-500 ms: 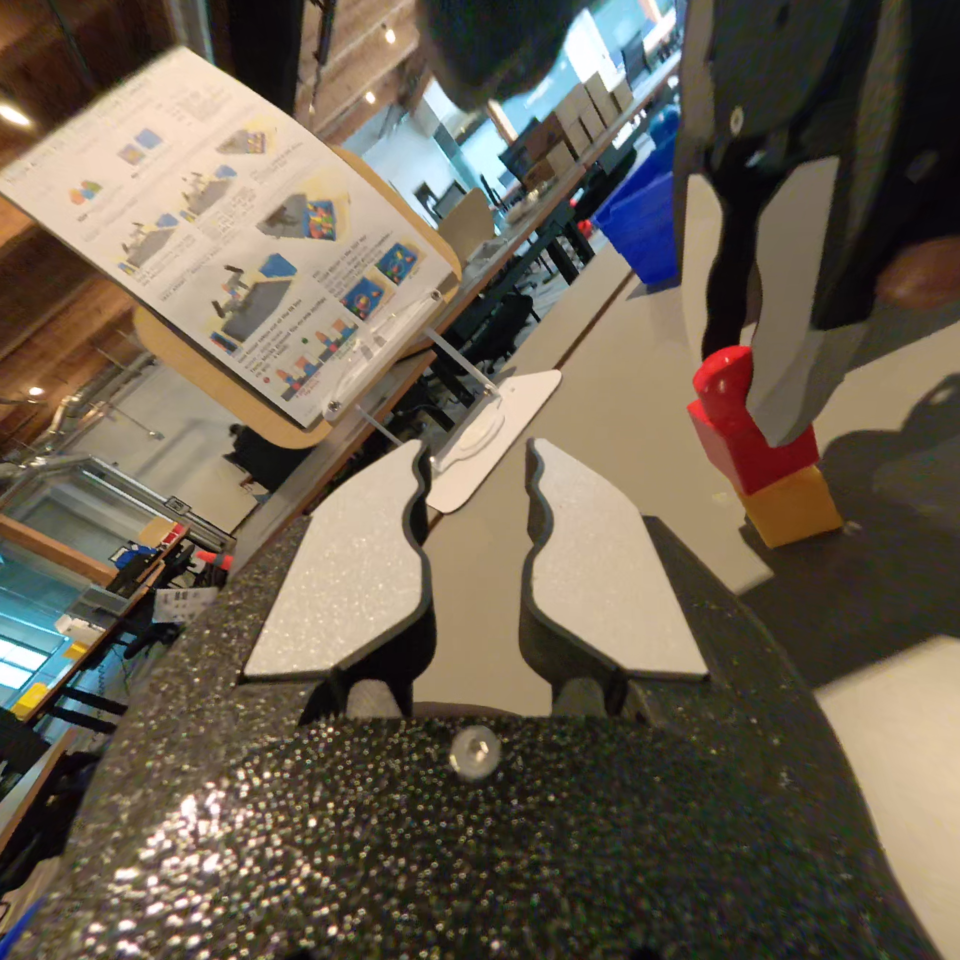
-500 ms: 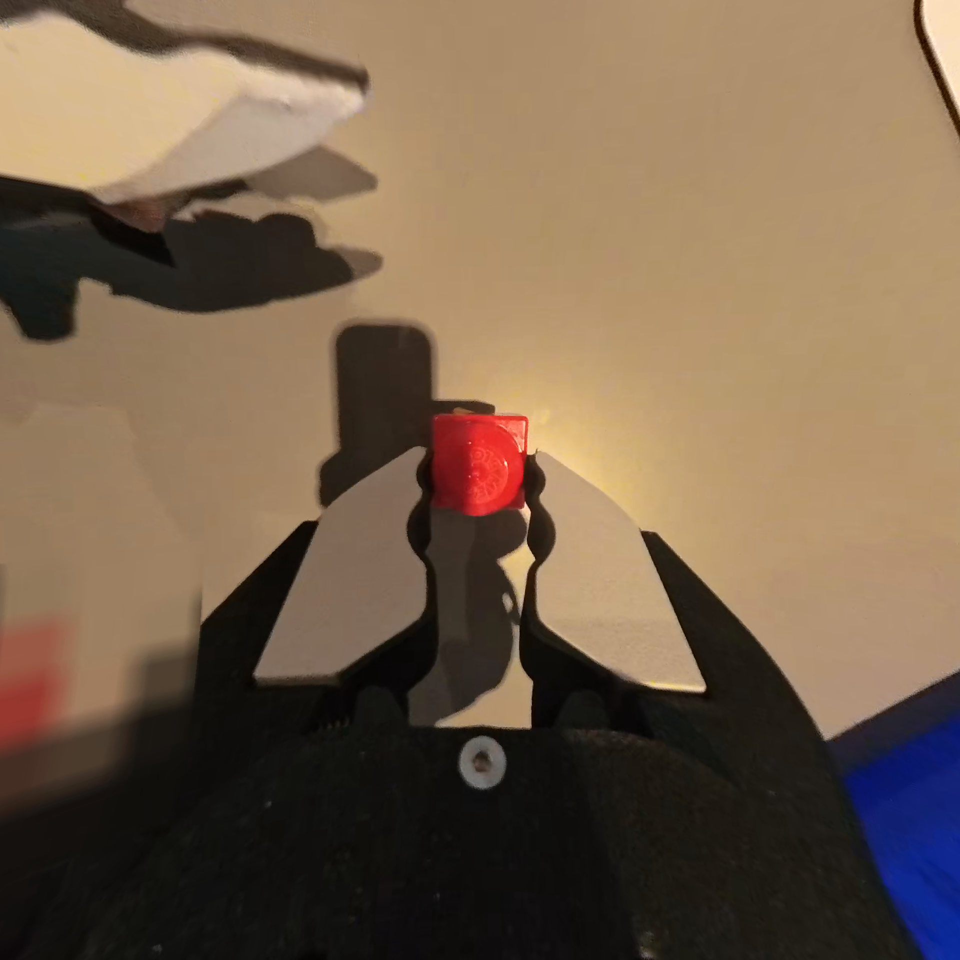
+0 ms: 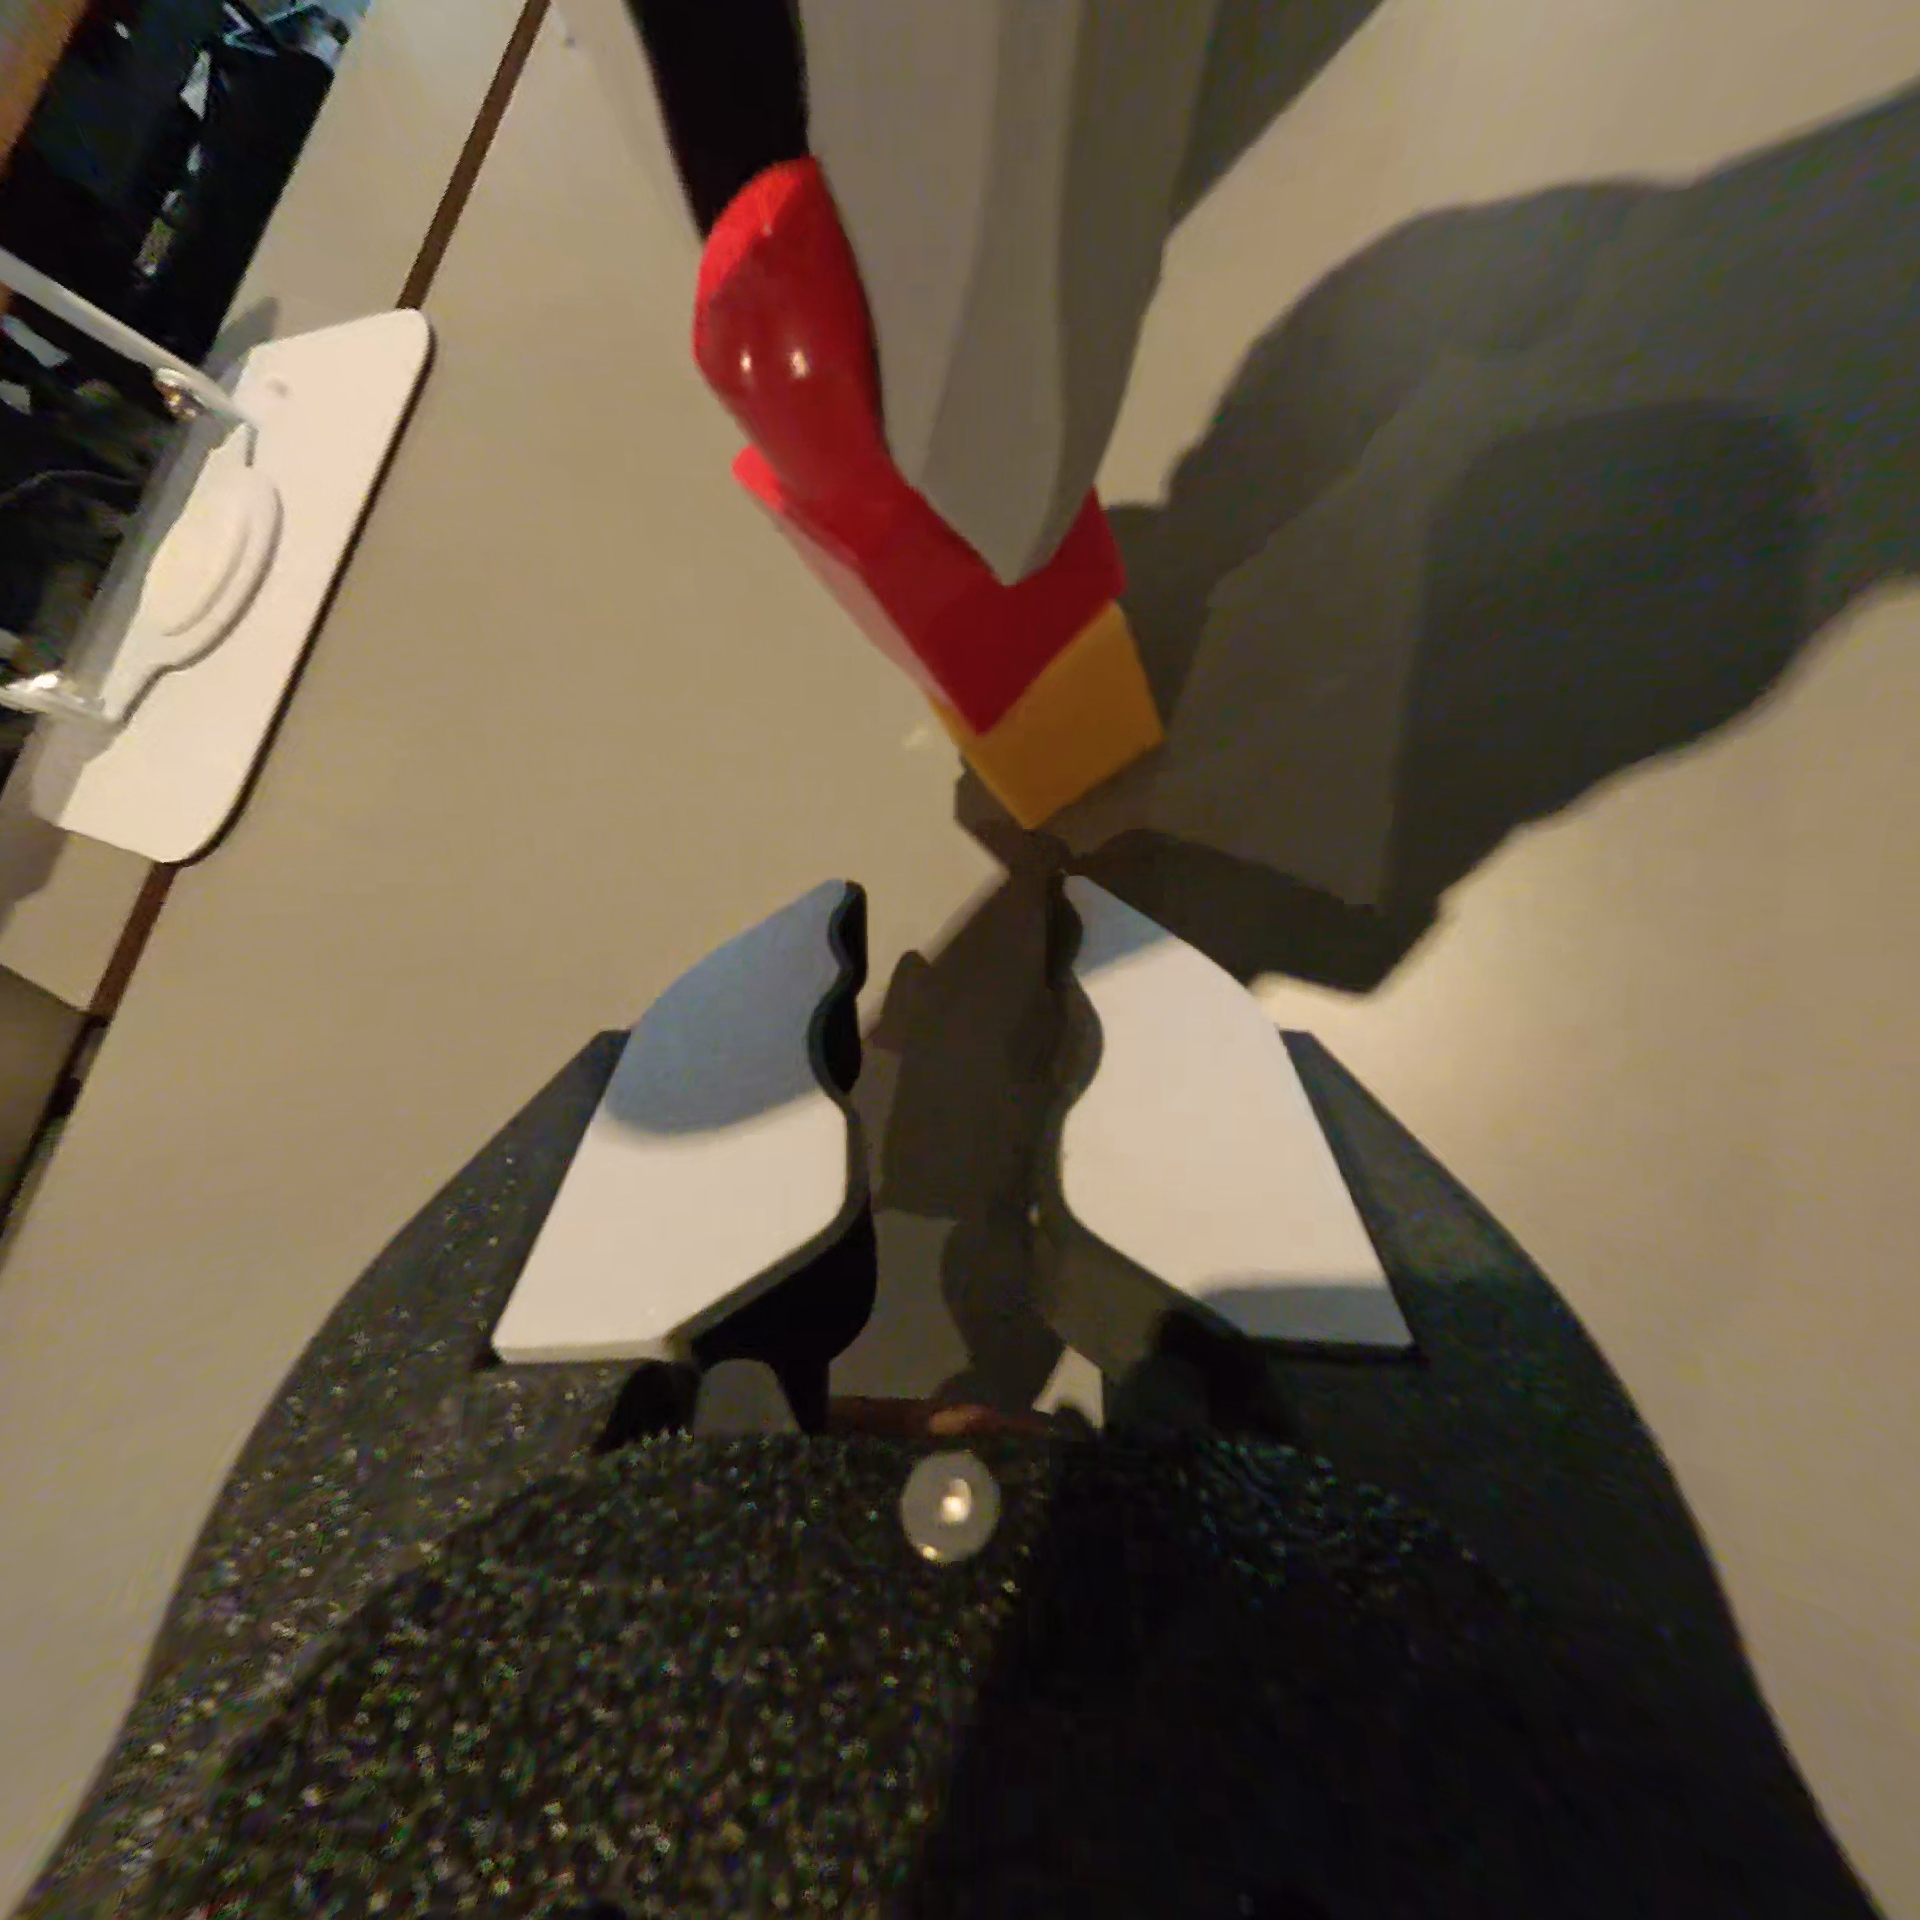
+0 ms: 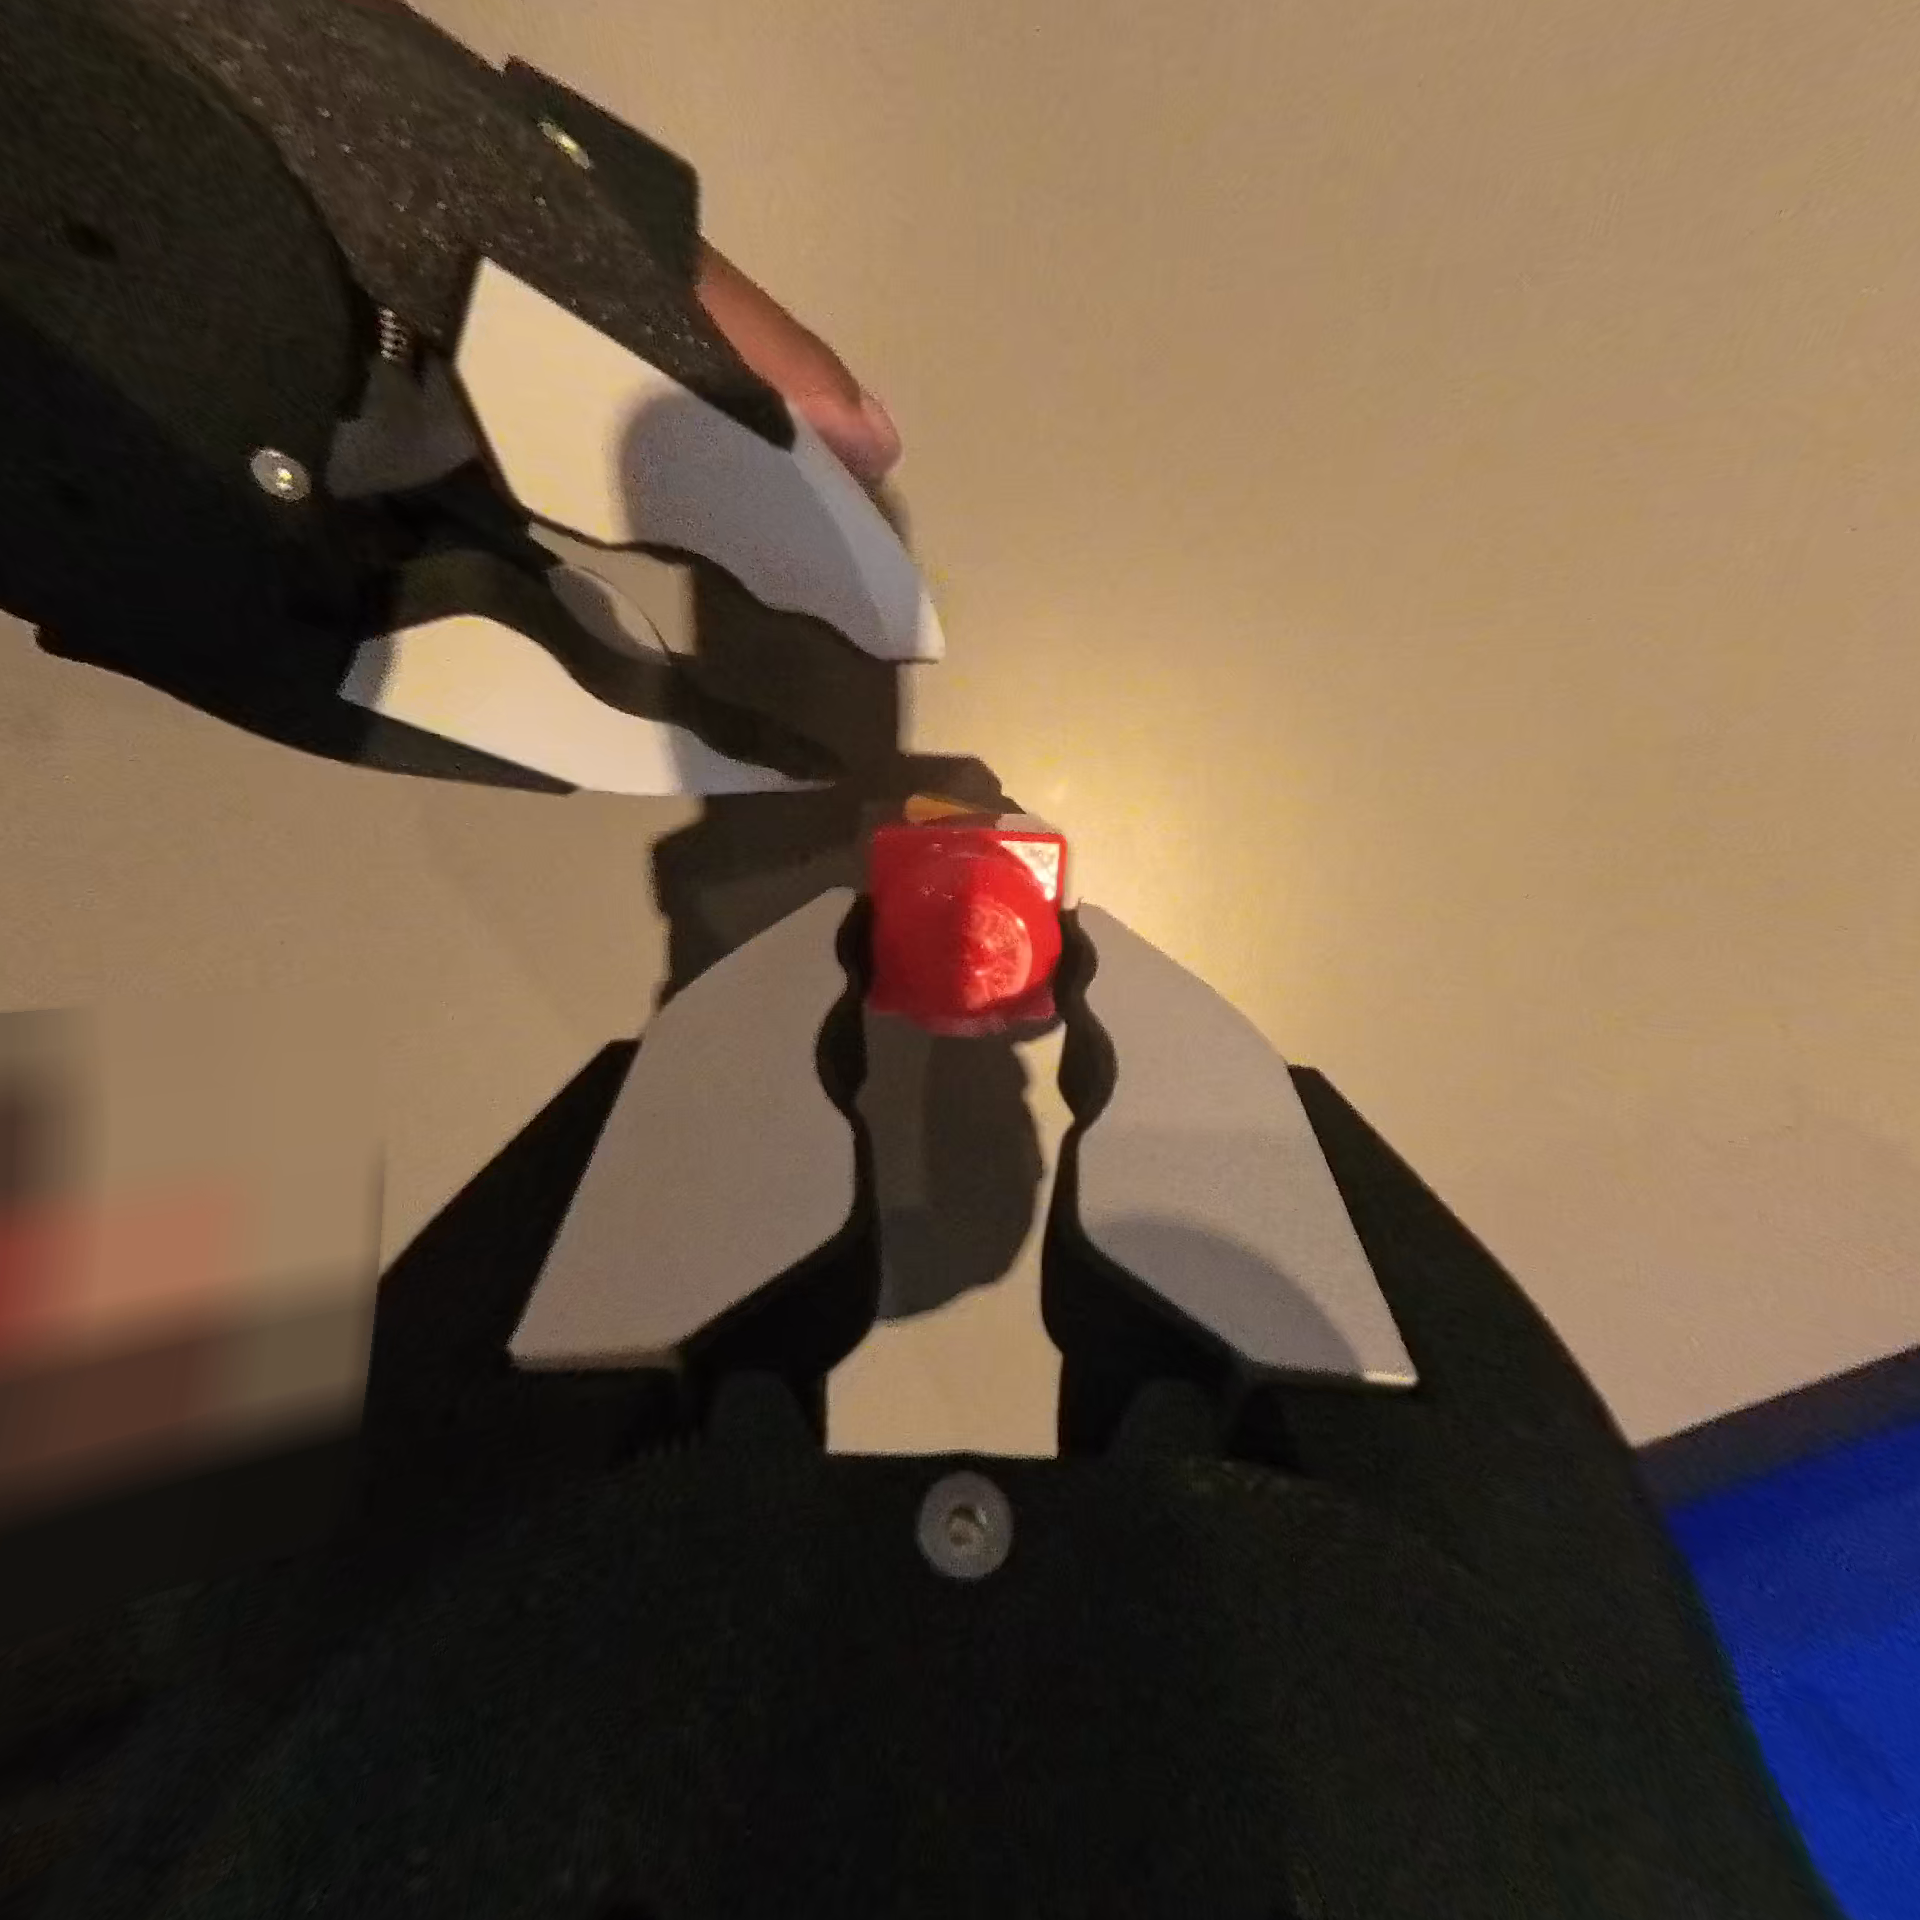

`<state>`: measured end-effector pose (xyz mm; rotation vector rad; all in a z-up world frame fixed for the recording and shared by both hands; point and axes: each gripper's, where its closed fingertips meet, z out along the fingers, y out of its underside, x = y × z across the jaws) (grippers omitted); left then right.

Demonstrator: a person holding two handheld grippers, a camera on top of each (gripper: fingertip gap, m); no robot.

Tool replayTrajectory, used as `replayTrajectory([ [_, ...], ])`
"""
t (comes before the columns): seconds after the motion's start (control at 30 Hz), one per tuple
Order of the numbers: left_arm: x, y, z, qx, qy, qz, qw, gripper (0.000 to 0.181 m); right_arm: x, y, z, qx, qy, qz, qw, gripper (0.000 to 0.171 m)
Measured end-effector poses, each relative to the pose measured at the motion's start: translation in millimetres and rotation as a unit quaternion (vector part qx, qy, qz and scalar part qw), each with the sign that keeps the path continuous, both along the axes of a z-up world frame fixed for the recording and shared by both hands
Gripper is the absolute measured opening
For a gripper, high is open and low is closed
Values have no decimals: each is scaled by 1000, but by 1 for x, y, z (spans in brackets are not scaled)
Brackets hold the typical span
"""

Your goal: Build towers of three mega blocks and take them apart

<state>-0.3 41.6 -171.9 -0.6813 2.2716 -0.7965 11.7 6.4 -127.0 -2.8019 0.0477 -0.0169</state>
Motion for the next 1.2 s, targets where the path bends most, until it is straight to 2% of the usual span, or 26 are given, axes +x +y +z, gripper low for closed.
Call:
replayTrajectory([
  [0.17,1,-10,0,-36,11,-6,999,33,1,1,-1,8,-34,4,999,35],
  [0.3,2,-15,0,-39,15,-1,999,31,4,6,-1,53,-48,24,997,35],
  [0.33,1,-16,0,-39,15,-2,999,31,4,5,-1,67,-49,28,996,38],
  [0.4,-1,-17,-1,-41,19,-3,999,31,5,4,2,111,-54,32,992,57],
  [0.57,0,-18,-2,-50,36,-7,998,31,3,7,4,267,25,16,963,66],
  [0.6,0,-19,-2,-51,38,-6,998,31,1,8,0,285,38,17,958,65],
  [0.63,-1,-20,-2,-51,37,-9,998,30,0,10,-4,301,44,19,953,58],
  [0.67,-2,-23,-3,-53,39,-16,998,30,-1,12,-5,316,47,21,947,39],
  [0.77,-8,-28,-3,-57,49,-27,997,31,-5,12,-5,330,56,36,941,38],
  [0.9,-12,-27,-3,-60,53,-38,996,38,-25,-3,-5,327,90,122,933,38],
  [1.07,-37,-57,-4,-65,72,-134,986,55,-58,-19,-5,331,129,226,907,37],
  [1.13,-45,-68,-5,-66,81,-159,982,56,-66,-20,-4,337,137,246,898,37],
  [1.2,-43,-72,-5,-67,82,-149,983,49,-67,-20,-4,344,129,255,894,37],
])
